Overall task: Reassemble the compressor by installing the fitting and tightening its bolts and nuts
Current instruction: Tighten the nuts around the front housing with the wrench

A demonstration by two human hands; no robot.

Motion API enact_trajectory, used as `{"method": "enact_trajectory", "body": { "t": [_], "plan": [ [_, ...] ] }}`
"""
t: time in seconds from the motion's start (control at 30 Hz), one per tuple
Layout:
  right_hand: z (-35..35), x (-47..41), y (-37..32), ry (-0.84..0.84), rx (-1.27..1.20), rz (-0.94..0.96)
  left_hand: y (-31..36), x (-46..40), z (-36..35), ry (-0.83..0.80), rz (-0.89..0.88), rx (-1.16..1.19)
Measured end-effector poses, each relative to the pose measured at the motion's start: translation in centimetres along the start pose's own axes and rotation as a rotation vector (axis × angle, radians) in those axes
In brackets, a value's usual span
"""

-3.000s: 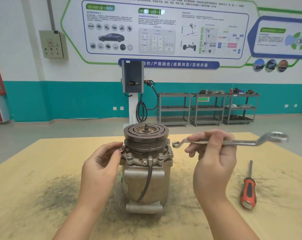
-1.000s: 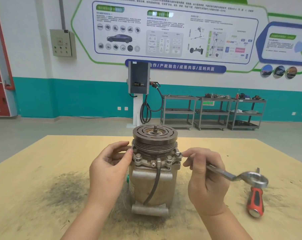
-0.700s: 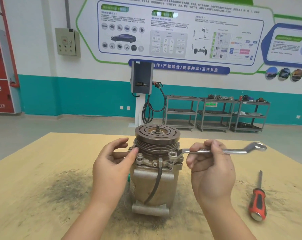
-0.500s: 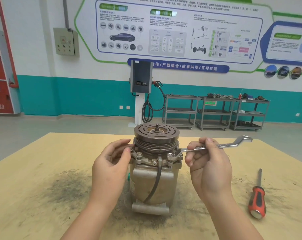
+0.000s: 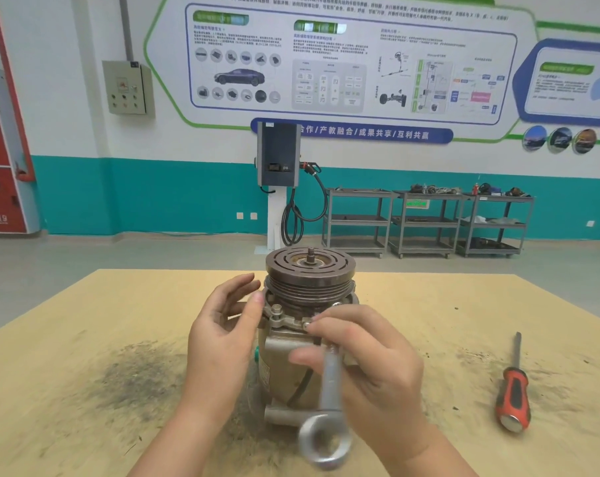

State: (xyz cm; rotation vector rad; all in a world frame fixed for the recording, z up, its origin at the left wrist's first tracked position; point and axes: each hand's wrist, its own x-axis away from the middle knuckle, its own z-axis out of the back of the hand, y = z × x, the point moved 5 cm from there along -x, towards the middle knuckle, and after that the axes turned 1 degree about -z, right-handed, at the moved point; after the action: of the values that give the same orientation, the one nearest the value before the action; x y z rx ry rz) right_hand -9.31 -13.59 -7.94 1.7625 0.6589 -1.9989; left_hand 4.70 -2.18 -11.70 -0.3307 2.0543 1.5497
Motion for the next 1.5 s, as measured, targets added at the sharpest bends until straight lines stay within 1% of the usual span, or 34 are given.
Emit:
{"method": "enact_trajectory", "body": {
  "t": [0.03,0.1,0.2,0.27,0.4,0.53,0.6,0.67,0.77,0.83,0.9,0.97,1.07,1.17,1.2,1.3,1.37,1.43,1.5],
  "plan": [
    [0.5,-0.2,0.2,0.032,-0.038,-0.018,0.0,0.0,0.0,0.020,0.005,-0.003],
    [1.6,-0.7,0.8,0.142,-0.185,-0.120,-0.1,0.0,0.1,0.053,0.016,-0.011],
    [2.5,-1.0,2.1,0.330,-0.335,-0.372,0.0,0.0,-0.1,0.025,-0.007,-0.055],
    [2.5,-0.7,3.1,0.400,-0.433,-0.554,0.2,0.2,-0.3,-0.006,-0.020,-0.080],
    [2.5,-0.3,5.4,0.470,-0.669,-0.807,1.4,0.6,-0.2,0.014,-0.066,-0.111],
    [2.1,0.5,7.2,0.508,-0.841,-0.972,1.4,1.0,-0.5,-0.014,-0.034,-0.176],
    [2.0,0.7,7.4,0.541,-0.862,-1.004,1.4,1.1,-0.7,-0.001,-0.029,-0.173],
    [2.3,0.6,7.0,0.543,-0.782,-0.939,1.5,1.2,-0.8,-0.006,-0.023,-0.146],
    [2.7,0.2,5.2,0.495,-0.543,-0.687,1.2,1.1,-0.9,-0.053,-0.001,-0.105],
    [2.6,-0.1,3.7,0.467,-0.455,-0.510,1.1,1.2,-1.0,-0.098,0.005,-0.093],
    [2.3,-0.4,2.4,0.429,-0.384,-0.374,1.1,1.3,-1.1,-0.108,-0.004,-0.097],
    [1.9,-0.4,1.5,0.364,-0.299,-0.264,1.1,1.3,-1.1,-0.075,-0.014,-0.107],
    [0.8,0.1,0.3,0.214,-0.123,-0.128,0.9,1.1,-0.9,-0.032,-0.005,-0.101],
    [-0.3,0.7,-0.8,0.143,0.089,-0.069,0.7,1.0,-0.8,-0.044,0.002,-0.075],
    [-0.7,0.8,-1.1,0.134,0.125,-0.058,0.7,1.0,-0.8,-0.059,-0.003,-0.075],
    [-1.5,0.9,-1.3,0.075,0.058,-0.090,0.7,1.1,-1.1,-0.090,-0.005,-0.090],
    [-1.3,0.7,-1.2,0.042,0.008,-0.090,0.8,1.0,-1.1,-0.057,0.011,-0.070],
    [-0.5,0.3,-0.9,0.065,-0.023,-0.044,0.6,0.9,-0.9,-0.031,0.016,-0.051],
    [0.7,-0.5,-0.4,0.149,-0.106,-0.069,0.7,0.9,-0.8,-0.043,0.008,-0.061]
  ]
}}
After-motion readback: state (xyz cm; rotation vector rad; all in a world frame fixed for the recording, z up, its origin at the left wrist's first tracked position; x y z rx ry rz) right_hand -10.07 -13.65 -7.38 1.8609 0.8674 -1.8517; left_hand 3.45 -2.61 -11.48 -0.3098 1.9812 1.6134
